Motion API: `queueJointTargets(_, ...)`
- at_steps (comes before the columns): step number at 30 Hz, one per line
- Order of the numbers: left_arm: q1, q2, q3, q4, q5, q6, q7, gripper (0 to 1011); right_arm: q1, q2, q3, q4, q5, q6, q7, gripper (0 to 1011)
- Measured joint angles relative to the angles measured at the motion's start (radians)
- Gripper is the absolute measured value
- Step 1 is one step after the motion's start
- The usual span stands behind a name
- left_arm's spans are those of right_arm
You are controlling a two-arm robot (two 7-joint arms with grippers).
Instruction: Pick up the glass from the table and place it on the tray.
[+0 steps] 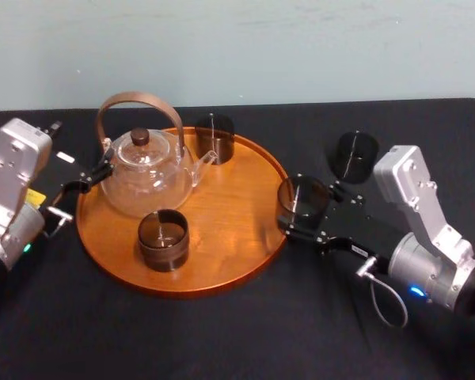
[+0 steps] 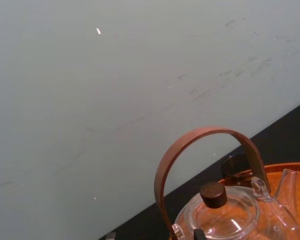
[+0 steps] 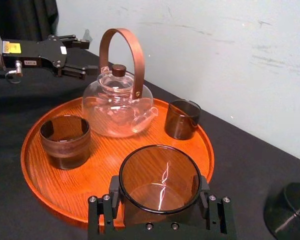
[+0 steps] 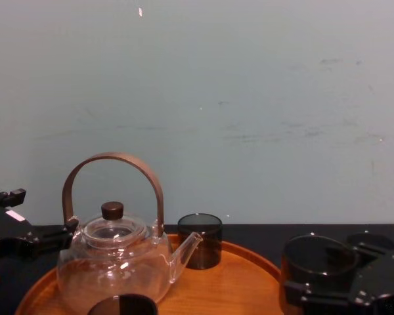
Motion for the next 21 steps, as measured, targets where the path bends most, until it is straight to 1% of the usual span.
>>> queueJointTargets(11, 0.0, 0.0, 0.0, 0.0, 0.0, 0.0, 0.0, 1010, 0.058, -0.038, -0.046, 0.042, -0.023, 0.008, 0.006, 906)
queueJointTargets(21, 0.0, 0.0, 0.0, 0.0, 0.0, 0.0, 0.0, 1010, 0.112, -0.077, -0.08, 0.106, -0.04, -0.004, 0.012, 906)
